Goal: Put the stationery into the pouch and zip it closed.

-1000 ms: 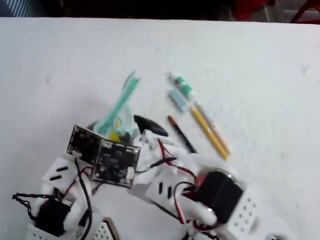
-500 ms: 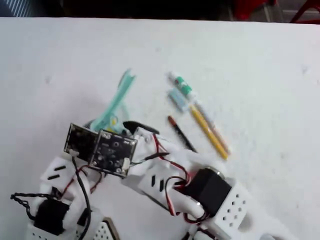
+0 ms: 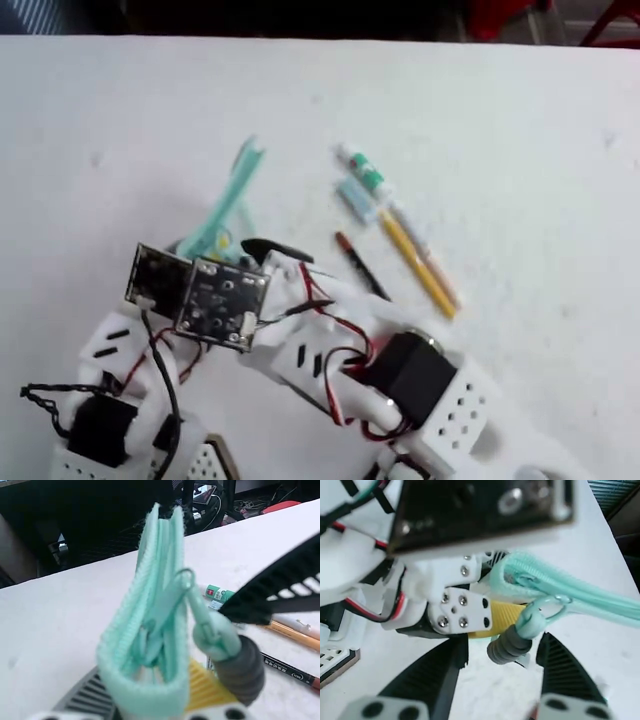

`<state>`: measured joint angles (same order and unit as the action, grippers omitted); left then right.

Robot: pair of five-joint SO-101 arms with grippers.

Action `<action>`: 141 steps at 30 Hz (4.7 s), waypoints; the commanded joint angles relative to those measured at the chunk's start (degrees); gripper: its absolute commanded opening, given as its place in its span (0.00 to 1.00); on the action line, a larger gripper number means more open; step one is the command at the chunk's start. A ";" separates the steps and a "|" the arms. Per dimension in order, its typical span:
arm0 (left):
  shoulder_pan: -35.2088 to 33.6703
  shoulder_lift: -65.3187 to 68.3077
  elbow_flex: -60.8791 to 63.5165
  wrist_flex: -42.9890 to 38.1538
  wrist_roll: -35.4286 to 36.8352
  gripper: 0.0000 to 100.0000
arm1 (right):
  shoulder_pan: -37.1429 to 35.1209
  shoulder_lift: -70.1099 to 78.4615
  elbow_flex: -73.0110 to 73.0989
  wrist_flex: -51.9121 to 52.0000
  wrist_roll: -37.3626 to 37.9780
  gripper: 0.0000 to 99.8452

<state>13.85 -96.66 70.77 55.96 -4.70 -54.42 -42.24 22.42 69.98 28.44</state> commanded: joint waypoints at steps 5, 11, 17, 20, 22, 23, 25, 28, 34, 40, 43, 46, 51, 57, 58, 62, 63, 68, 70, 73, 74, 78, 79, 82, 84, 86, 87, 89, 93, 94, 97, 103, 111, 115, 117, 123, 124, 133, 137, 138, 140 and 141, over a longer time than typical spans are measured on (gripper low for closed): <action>0.66 -0.66 -2.99 -0.26 -1.85 0.02 | 4.09 4.18 -5.80 -4.97 0.88 0.06; 5.32 -0.66 -3.25 1.32 -3.69 0.02 | 6.90 3.65 -6.86 -5.14 1.23 0.02; 5.85 -0.66 -4.13 1.32 -4.13 0.02 | 14.20 -0.22 -9.93 -5.32 1.14 0.02; 5.76 -0.66 -7.21 3.60 -3.96 0.04 | 15.08 -0.75 -9.85 -5.32 0.88 0.02; 5.76 -0.66 -9.32 5.89 -3.87 0.09 | 15.08 -0.48 -9.05 -5.23 0.70 0.02; 5.85 -0.66 -9.67 6.77 -3.87 0.14 | 14.99 -0.48 -8.35 -5.32 0.70 0.02; 5.49 -0.66 -9.76 8.00 -1.67 0.22 | 14.81 -0.48 -7.12 -5.41 0.70 0.02; 5.41 -0.66 -9.76 8.97 2.73 0.30 | 14.73 -0.48 -5.71 -5.14 0.62 0.02; 5.41 -0.66 -10.11 8.53 1.05 0.25 | 14.64 -0.48 -5.27 -3.03 0.62 0.02; 5.41 -0.66 -10.02 6.68 0.79 0.14 | 12.00 -0.57 -5.27 -2.86 -1.41 0.02; 4.88 -0.66 -10.11 6.59 0.79 0.11 | 9.27 -0.84 -5.54 -1.63 -1.41 0.02; 2.51 -0.66 -10.20 6.59 0.88 0.11 | 9.98 -3.12 -5.45 -1.63 -1.32 0.02; 2.15 -3.82 -9.93 6.86 1.32 0.11 | 14.20 -5.14 -5.10 -1.54 -1.67 0.02; 2.15 -8.22 -8.79 6.77 1.05 0.06 | 11.03 -5.14 -5.10 -1.10 -1.76 0.02; 2.15 -8.22 -8.26 6.51 0.97 0.04 | 9.71 -5.14 -5.10 -1.10 -1.76 0.02; 2.15 -8.22 -6.77 4.84 0.88 0.02 | 6.55 -5.14 -5.01 -1.01 -1.76 0.10; 2.15 -8.22 -6.77 4.84 0.88 0.02 | 6.46 -5.14 -4.92 -1.01 -1.85 0.12; 2.24 -8.22 -6.77 4.84 0.88 0.02 | 6.46 -5.23 -3.16 -1.36 -4.84 0.14; 2.24 -8.22 -6.77 4.92 0.88 0.02 | 6.46 -5.14 -2.90 -2.24 -5.89 0.14; 4.09 -8.22 -6.68 5.19 0.79 0.02 | 6.37 -5.14 -2.90 -4.18 -7.82 0.14; 5.14 -8.22 -6.68 5.27 -0.09 0.02 | 6.29 -5.14 -2.90 -4.88 -8.35 0.14; 8.13 -8.22 -6.68 6.24 -2.81 0.02 | 5.58 -5.14 -2.90 -6.64 -10.99 0.14; 8.31 -8.22 -6.68 6.42 -2.81 0.02 | 5.41 -5.14 -2.90 -6.90 -11.08 0.14; 8.31 -8.22 -6.68 6.42 -2.81 0.02 | 5.32 -5.14 -2.81 -7.96 -11.08 0.14; 8.31 -8.22 -6.68 6.33 -2.81 0.02 | 5.58 -5.14 -1.76 -8.92 -10.90 0.14; 8.31 -8.22 -6.68 6.33 -2.81 0.02 | 5.58 -5.14 -0.26 -9.71 -10.73 0.10; 8.22 -8.22 -6.68 6.33 -2.81 0.02 | 5.58 -5.32 0.44 -10.51 -10.73 0.06; 7.96 -8.22 -6.77 6.24 -2.81 0.02 | 5.67 -5.76 1.67 -12.00 -10.64 0.01; 7.96 -8.22 -7.56 6.86 -2.55 0.10 | 7.78 -8.04 1.67 -12.18 -10.81 0.02; 7.96 -8.22 -8.09 8.18 -1.49 0.15 | 8.40 -9.01 1.67 -12.18 -10.73 0.02; 7.60 -8.22 -10.81 12.40 6.86 0.28 | 9.71 -10.95 1.76 -11.91 -10.64 0.02; 1.54 -8.22 -14.59 13.36 6.95 0.26 | 9.63 -11.03 1.67 -10.95 -10.55 0.02; 1.36 -8.22 -15.82 13.01 5.71 0.15 | 9.71 -11.21 0.18 -7.78 -10.55 0.02; 1.45 -8.22 -15.38 11.16 3.43 0.07 | 9.71 -11.12 -2.29 -5.76 -10.55 0.02; 1.54 -8.22 -15.38 11.08 1.32 0.03 | 9.71 -11.12 -3.52 -5.32 -10.55 0.02; 3.03 -8.22 -15.30 11.52 -0.26 0.02 | 9.80 -10.33 -6.33 -9.71 -7.56 0.02; 4.62 -8.22 -15.30 12.04 -0.35 0.02 | 9.80 -9.27 -7.03 -12.00 -5.89 0.02; 10.51 -8.22 -15.38 15.91 -5.54 0.02 | 13.58 5.41 -18.37 -4.35 -4.40 0.02; 9.19 -8.22 -15.38 15.65 -5.45 0.02 | 17.19 3.82 -18.29 -1.80 -4.40 0.02; 8.66 -8.22 -15.38 15.56 -5.27 0.02 | 18.15 3.38 -18.29 -1.36 -3.96 0.02; 7.87 -8.22 -15.56 15.47 -5.19 0.02 | 19.82 3.12 -18.29 -0.66 -1.49 0.02; 7.87 -8.22 -15.65 15.47 -5.19 0.02 | 20.44 3.21 -18.29 -0.48 -0.70 0.02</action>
<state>23.08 -105.10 56.97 70.64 -9.36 -38.42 -37.93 7.03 69.36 25.45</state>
